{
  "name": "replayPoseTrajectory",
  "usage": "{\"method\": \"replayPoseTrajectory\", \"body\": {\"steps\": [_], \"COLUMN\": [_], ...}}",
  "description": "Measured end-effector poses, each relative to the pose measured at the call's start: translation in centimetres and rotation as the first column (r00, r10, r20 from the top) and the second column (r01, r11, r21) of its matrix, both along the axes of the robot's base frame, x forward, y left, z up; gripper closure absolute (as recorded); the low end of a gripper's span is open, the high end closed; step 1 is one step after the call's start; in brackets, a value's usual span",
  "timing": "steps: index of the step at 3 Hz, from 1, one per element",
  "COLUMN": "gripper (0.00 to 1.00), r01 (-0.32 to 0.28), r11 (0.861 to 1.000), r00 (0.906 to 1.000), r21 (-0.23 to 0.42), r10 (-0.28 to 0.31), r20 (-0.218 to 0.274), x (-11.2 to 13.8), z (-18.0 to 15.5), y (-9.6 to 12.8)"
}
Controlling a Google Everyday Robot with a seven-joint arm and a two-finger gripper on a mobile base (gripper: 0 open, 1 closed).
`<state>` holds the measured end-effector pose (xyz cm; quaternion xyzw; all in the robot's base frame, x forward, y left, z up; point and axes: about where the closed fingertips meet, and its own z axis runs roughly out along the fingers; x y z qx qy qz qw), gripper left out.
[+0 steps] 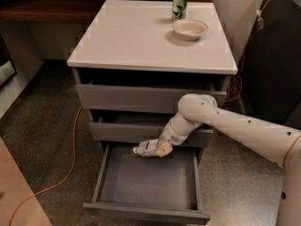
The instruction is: Place blue plastic bottle into bottom drawer
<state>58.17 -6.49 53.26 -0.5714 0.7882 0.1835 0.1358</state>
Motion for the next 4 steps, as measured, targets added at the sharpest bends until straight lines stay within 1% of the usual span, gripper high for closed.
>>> {"method": "replayPoseTrajectory", "body": {"steps": [1,2,3,4], "gripper": [1.0,1.0,1.0,1.0], "r01": [0.006,0.014,-0.011,-0.012], "r11": [0.999,0.996,0.998,0.998], "r00": [1.0,0.9997,0.9992,0.9992], "r21": [-0.05,-0.091,-0.066,-0.069], "r10": [-0.006,-0.016,0.009,0.01], "r20": [-0.003,-0.02,-0.038,-0.039], "x": [-0.2,-0.4,-0.9,-0.7], "z": [-3.0,-6.9,-12.1,-12.8], "y": [-0.3,-0.9,-1.2,-1.1]}}
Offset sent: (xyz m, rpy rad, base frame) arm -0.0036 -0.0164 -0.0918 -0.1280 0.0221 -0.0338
